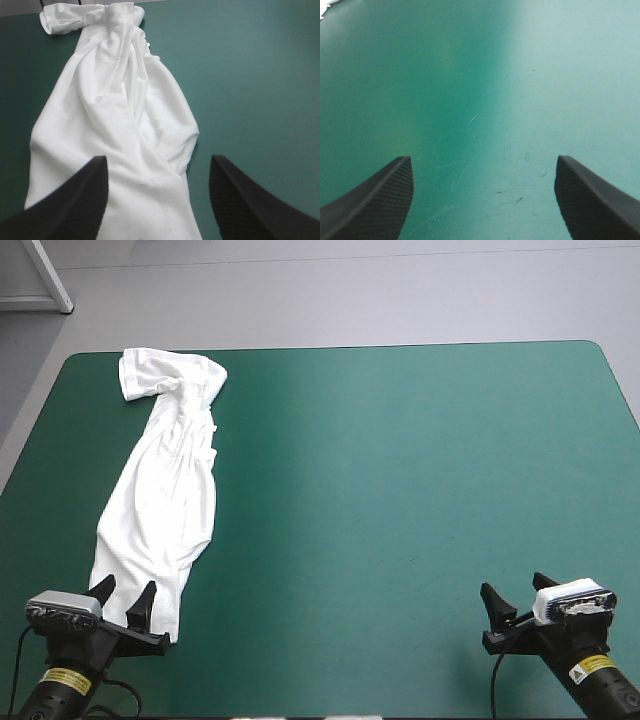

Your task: Fold the cloth

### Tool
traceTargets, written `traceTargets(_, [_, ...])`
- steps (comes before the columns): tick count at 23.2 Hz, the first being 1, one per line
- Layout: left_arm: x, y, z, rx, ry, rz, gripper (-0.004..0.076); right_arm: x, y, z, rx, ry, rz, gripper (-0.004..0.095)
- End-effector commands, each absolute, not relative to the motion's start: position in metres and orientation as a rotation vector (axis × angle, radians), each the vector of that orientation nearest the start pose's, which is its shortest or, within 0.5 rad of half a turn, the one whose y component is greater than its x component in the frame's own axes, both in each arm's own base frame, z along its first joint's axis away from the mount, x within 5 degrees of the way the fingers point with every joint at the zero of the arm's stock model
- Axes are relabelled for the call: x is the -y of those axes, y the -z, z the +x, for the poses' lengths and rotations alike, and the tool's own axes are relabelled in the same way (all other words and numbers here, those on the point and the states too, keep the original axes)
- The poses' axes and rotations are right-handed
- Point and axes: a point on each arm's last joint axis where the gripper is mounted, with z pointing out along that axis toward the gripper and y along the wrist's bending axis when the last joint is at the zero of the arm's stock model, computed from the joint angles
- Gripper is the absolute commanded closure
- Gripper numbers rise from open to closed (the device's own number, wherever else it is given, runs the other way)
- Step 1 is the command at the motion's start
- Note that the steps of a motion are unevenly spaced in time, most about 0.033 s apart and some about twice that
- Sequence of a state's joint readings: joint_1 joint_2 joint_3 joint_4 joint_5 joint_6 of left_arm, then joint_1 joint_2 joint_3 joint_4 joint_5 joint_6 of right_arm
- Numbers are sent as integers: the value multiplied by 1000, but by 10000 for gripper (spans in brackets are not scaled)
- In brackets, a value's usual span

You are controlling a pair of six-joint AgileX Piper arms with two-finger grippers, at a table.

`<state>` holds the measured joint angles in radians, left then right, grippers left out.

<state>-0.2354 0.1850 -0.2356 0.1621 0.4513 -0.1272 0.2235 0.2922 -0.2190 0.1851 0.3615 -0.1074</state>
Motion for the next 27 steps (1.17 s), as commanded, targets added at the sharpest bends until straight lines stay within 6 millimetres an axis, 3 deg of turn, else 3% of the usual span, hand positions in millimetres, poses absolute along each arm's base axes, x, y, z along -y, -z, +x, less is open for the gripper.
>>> traceTargets(1, [10, -256, 64, -1790, 103, 192, 286, -22, -250, 76, -1828, -241, -183, 171])
traceTargets(14, [10, -257, 64, -1772, 97, 197, 286, -22, -250, 76, -1824, -231, -193, 171])
traceTargets(16, [12, -268, 64, -1715, 177, 133, 268, -22, -259, 75, -1834, -233, -204, 171])
traceTargets(17, [12, -280, 67, -1721, 243, 53, 211, -22, -274, 72, -1849, -239, -217, 171])
traceTargets(20, [12, -304, 78, -1837, 212, 17, 132, -24, -303, 69, -1910, -261, -231, 171])
traceTargets(24, [19, -360, 129, -1907, 105, 43, 134, -24, -346, 78, -2015, -215, -251, 171])
traceTargets(27, [31, -370, 193, -1982, 60, 34, 153, -25, -363, 83, -2051, -212, -260, 171])
